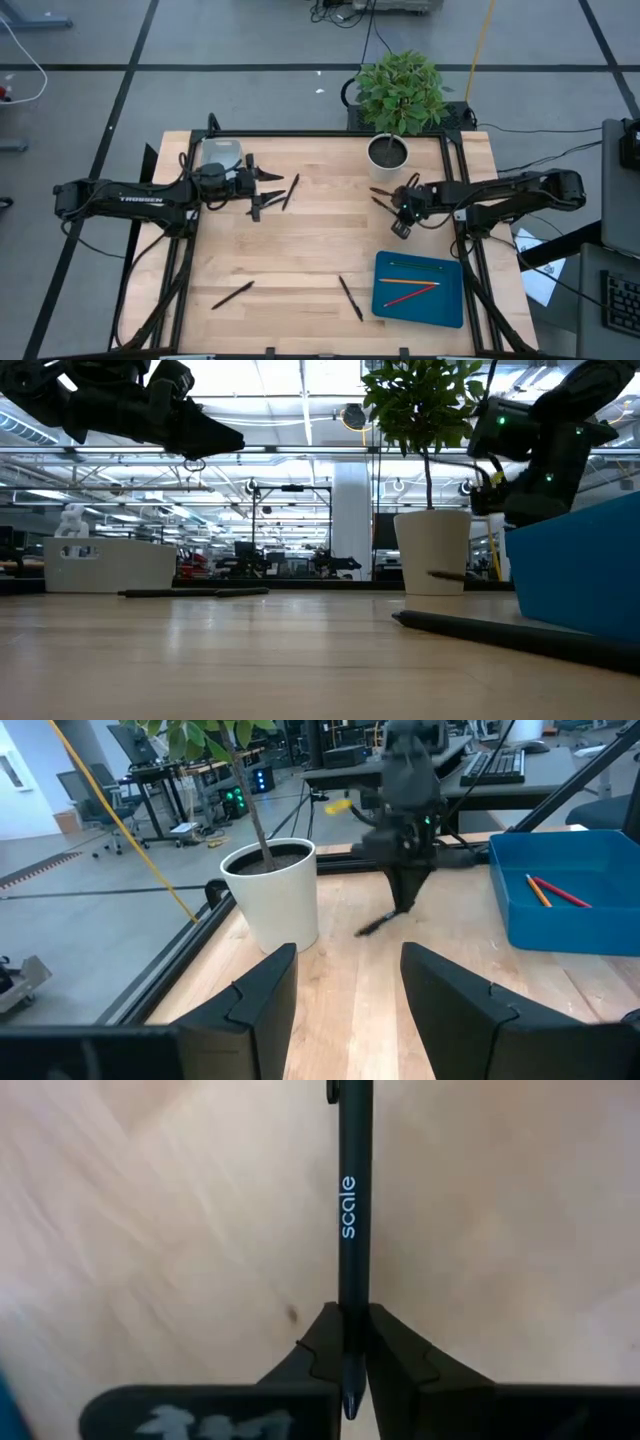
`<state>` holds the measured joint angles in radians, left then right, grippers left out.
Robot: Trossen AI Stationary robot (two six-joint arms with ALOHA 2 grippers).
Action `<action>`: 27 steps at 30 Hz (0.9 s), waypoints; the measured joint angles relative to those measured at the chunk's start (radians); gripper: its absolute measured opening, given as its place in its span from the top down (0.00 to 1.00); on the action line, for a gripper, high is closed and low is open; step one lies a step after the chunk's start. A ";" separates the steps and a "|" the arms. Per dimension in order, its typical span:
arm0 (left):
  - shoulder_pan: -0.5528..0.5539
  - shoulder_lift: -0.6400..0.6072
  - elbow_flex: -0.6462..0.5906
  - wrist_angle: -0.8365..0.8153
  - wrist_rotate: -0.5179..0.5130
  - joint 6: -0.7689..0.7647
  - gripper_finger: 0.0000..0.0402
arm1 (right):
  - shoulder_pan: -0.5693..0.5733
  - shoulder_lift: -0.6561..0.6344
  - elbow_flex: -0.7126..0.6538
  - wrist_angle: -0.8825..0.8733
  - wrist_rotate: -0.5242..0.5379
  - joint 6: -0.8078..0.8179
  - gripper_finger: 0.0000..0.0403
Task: Sort pens & pencils
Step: Put the black pen into the white bin
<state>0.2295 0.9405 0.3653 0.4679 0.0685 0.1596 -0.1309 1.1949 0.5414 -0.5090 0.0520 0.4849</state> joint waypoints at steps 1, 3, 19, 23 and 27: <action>0.000 0.000 0.000 0.000 0.000 0.000 0.54 | 0.000 -0.012 0.001 0.014 -0.002 0.000 0.97; 0.000 0.000 0.000 0.000 0.000 0.000 0.54 | 0.004 -0.026 0.001 0.034 -0.023 0.000 0.97; 0.000 0.000 0.000 0.001 0.000 0.000 0.54 | 0.003 -0.040 0.002 0.602 -0.078 -0.204 0.97; 0.000 0.000 0.000 0.011 0.000 0.020 0.54 | 0.003 0.002 0.002 0.853 -0.078 -0.306 0.97; 0.000 0.000 0.000 0.029 -0.026 0.020 0.54 | 0.003 0.084 0.004 1.089 -0.078 -0.384 0.97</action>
<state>0.2295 0.9405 0.3653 0.4966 0.0423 0.1795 -0.1276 1.2786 0.5449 0.5801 -0.0261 0.1006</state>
